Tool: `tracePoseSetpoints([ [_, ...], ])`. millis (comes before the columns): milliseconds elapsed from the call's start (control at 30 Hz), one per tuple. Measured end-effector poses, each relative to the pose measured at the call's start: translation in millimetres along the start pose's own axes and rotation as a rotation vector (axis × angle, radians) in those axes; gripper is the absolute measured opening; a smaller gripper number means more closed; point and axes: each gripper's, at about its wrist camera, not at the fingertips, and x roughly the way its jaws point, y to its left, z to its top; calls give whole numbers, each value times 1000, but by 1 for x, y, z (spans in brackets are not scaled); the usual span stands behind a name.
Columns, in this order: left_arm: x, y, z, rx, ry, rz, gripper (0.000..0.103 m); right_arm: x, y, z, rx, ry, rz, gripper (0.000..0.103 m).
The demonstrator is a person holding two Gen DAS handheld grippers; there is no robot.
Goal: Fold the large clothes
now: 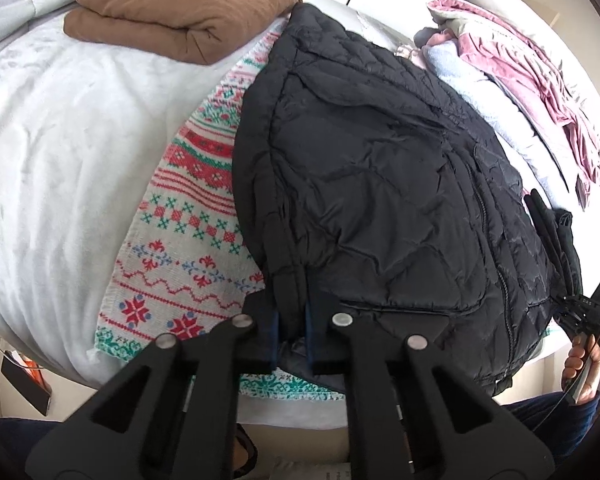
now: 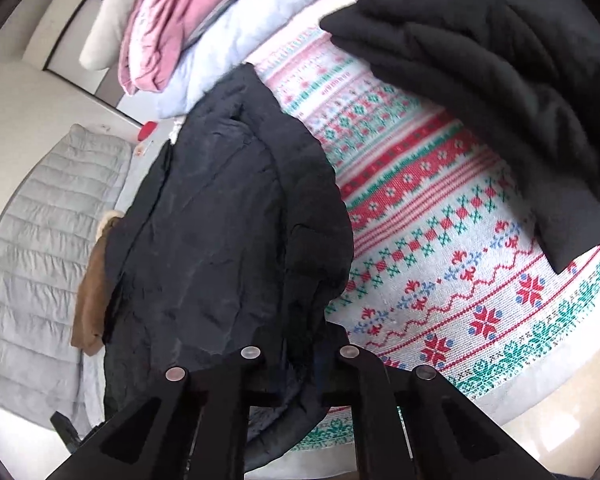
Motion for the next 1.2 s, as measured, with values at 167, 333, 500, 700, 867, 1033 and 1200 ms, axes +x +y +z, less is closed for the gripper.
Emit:
tracePoseSetpoints([
  [167, -17, 3, -1, -34, -50, -18, 9, -22, 1, -9, -7, -46, 80, 6],
  [333, -38, 9, -3, -47, -65, -28, 8, -46, -4, -34, -2, -102, 174, 5],
  [500, -69, 18, -10, -82, -87, -64, 8, -74, -9, -63, -20, -154, 232, 5],
  [700, -92, 17, -18, -71, -101, -82, 8, -113, -6, -90, -22, -195, 314, 5],
  [867, -118, 22, -20, -106, -132, -148, 8, -153, -5, -90, -20, -255, 360, 5],
  [1033, -130, 13, -23, -82, -181, -139, 8, -164, -4, -91, -33, -265, 346, 5],
  [1200, -122, 27, -21, -141, -152, -154, 7, -154, -8, -93, -1, -246, 360, 5],
])
